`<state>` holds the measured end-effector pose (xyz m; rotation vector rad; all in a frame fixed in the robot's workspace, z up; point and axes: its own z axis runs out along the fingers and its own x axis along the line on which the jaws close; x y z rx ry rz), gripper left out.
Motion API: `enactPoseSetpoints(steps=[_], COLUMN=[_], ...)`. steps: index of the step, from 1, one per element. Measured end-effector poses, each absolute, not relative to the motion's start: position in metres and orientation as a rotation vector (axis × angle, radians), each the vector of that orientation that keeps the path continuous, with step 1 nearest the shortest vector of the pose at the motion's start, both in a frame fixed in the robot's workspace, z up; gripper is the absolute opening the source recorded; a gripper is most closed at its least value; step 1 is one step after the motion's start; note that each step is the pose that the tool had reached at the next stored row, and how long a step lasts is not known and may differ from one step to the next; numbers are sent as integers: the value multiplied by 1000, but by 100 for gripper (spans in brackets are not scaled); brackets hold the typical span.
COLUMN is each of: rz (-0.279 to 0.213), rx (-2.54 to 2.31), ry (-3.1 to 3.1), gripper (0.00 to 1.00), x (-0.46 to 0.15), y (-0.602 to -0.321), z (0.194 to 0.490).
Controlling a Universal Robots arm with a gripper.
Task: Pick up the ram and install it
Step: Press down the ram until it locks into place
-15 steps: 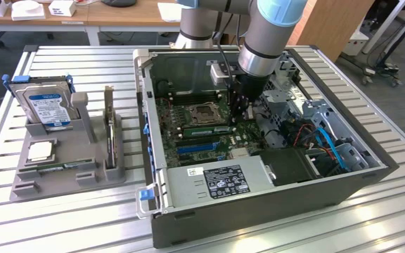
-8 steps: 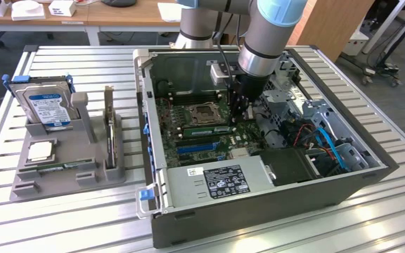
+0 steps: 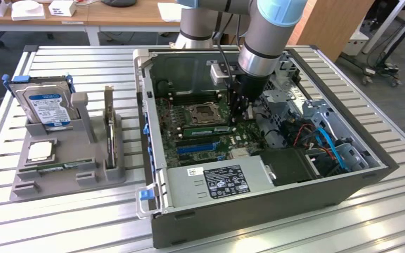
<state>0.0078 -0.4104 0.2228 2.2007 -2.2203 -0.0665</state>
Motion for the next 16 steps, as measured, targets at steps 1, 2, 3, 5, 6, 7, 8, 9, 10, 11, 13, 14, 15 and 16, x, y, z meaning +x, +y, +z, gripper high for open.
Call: enactPoseSetpoints(steps=[1,2,3,5,6,7,8,9,10,11,13,14,15,16], rz=[-67,-67,-67,-66,-66,-66,-66,-66,-65,-65,-65,-65,-65,-66], rx=[2201,2201,2201,2201,2201,2200,2200,2200,2200,2200,2200,2200,2200,2200], ry=[-2220,-2221,-2221,-2220,-2220,-2220,-2220,-2220,-2220,-2220,-2220,-2220,-2220,-2220], gripper=[10,10,10,10,10,10,10,10,10,10,10,10,10,10], x=[8,8,8,8,8,8,8,8,8,8,8,8,8,8], y=[-410,-410,-410,-410,-410,-410,-410,-410,-410,-410,-410,-410,-410,-410], z=[223,224,224,227,228,230,231,233,235,236,239,240,241,241])
